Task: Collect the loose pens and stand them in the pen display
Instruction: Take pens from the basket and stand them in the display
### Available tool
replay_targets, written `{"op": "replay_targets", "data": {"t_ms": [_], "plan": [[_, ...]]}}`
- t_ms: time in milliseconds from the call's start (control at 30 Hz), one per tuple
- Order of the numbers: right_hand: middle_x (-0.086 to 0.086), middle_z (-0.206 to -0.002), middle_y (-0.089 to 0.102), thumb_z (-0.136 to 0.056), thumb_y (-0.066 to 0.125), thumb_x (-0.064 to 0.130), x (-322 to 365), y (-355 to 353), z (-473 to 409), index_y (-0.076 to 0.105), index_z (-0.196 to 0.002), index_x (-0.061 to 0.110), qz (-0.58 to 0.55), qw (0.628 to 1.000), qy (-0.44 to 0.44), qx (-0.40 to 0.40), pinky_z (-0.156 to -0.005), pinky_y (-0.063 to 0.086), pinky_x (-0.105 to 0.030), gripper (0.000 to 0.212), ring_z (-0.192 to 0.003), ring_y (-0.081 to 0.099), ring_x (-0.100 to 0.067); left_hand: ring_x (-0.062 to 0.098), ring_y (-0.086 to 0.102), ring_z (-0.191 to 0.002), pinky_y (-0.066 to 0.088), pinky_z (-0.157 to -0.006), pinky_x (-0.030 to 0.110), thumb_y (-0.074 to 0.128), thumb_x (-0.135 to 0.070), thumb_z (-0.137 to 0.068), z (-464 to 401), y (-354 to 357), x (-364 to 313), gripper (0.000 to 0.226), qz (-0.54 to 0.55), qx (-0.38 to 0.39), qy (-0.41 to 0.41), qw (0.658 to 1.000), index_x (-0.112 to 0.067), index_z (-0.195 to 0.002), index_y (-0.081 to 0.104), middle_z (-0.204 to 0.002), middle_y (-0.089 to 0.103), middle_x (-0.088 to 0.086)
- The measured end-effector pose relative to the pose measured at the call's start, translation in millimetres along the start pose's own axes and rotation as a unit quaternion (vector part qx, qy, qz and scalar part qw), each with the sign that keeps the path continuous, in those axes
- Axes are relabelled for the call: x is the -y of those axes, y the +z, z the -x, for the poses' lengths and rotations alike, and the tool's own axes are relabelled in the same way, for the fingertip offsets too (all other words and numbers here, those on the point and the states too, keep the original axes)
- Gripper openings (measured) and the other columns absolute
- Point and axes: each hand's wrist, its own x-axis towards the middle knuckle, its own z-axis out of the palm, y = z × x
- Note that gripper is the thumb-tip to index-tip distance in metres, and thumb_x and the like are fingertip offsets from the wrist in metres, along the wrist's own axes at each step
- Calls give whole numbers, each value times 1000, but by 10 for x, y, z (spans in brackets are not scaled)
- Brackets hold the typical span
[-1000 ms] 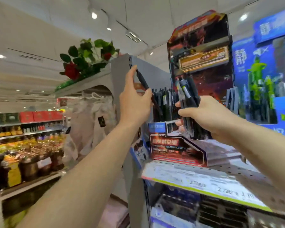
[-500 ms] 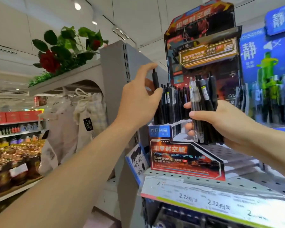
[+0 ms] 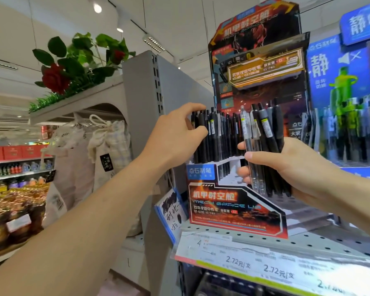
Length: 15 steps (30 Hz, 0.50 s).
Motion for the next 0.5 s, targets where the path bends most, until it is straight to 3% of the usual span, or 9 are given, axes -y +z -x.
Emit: {"op": "replay_targets", "data": {"t_ms": [200, 267, 333, 400, 500], "plan": [[-21, -87, 77, -92, 69, 11, 12, 19, 47, 73, -107, 13, -2, 1000, -15, -3, -61, 60, -26, 15, -77, 78, -25, -4, 53, -59, 39, -65, 16, 59, -24, -91, 74, 39, -66, 54, 37, -31, 0, 999, -43, -141, 48, -52, 53, -16], [-23, -88, 77, -91, 70, 9, 16, 23, 51, 73, -106, 11, -2, 1000, -17, -2, -61, 60, -26, 15, -77, 78, -25, 0, 56, -59, 43, -65, 15, 59, -23, -92, 145, 89, -112, 54, 78, -66, 10, 995, -40, -142, 48, -59, 59, -13], [-28, -92, 75, -90, 71, 7, 13, 27, 51, 74, -105, 8, 1, 1000, -23, 3, -65, 62, -30, 15, -80, 78, -28, 3, 62, -59, 50, -62, 18, 60, -23, -93, 230, 150, -177, 52, 159, -53, 4, 986, -39, -141, 49, -72, 68, -6], [-24, -96, 77, -89, 72, 6, 15, 34, 54, 76, -104, 11, 20, 999, -39, 14, -73, 64, -35, 16, -85, 78, -30, 3, 68, -64, 56, -66, 27, 63, -29, -94, 295, 229, -261, 49, 196, -11, -1, 981, -39, -140, 48, -79, 72, -9], [-8, -99, 80, -90, 73, 9, 20, 52, 63, 77, -106, 32, 77, 993, -80, 31, -87, 61, -43, 28, -89, 78, -27, 2, 70, -72, 58, -82, 36, 68, -34, -92, 349, 340, -373, 49, 184, -2, 3, 983, -36, -138, 52, -79, 73, -17]]}}
